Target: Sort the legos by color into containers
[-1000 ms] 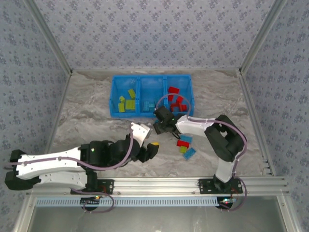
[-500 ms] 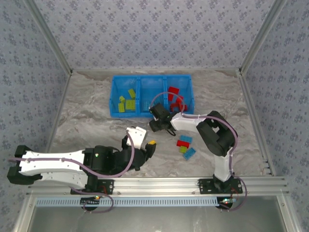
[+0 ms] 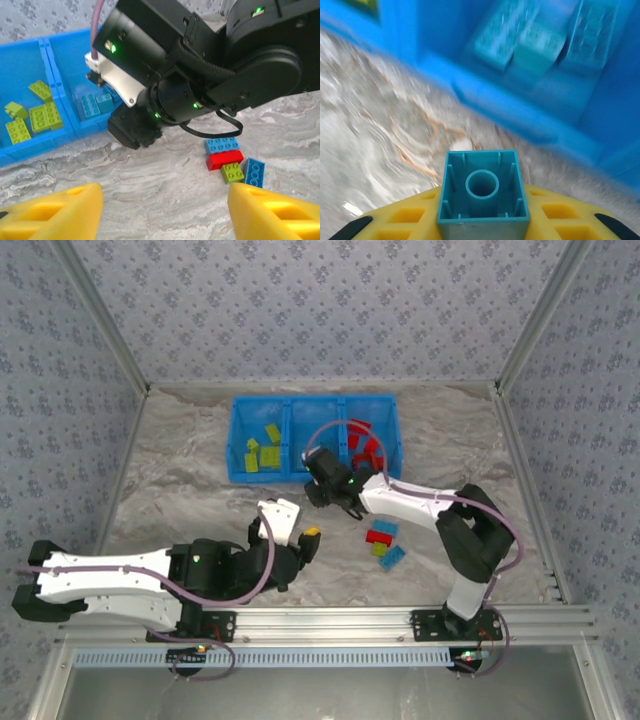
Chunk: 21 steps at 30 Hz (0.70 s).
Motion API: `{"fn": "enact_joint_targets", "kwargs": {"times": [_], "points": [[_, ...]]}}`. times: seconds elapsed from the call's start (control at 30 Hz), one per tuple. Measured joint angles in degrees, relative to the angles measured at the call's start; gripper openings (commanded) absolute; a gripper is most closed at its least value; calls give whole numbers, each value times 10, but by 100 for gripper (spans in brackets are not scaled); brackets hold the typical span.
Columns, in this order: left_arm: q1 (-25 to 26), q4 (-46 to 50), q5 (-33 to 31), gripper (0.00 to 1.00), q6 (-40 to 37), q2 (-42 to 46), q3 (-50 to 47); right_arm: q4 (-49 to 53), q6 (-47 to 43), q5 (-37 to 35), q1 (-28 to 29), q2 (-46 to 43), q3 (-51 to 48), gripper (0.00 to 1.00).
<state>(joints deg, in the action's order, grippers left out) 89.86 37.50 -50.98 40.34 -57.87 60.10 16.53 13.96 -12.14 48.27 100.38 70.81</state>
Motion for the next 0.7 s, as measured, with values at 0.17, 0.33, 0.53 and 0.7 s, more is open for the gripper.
{"fn": "enact_joint_targets", "kwargs": {"times": [0.17,0.33,0.53,0.7], "points": [[-86,-11,49,70,-17,0,26,28,13,-5,-28,43,136,38],[-183,-21,115,70,-51,-1,34,59,28,-4,-72,145,254,39],[-256,-46,166,70,-96,-28,63,108,31,11,-102,264,369,40],[-296,-63,204,70,-110,-45,63,151,31,25,-106,345,480,41]]}}
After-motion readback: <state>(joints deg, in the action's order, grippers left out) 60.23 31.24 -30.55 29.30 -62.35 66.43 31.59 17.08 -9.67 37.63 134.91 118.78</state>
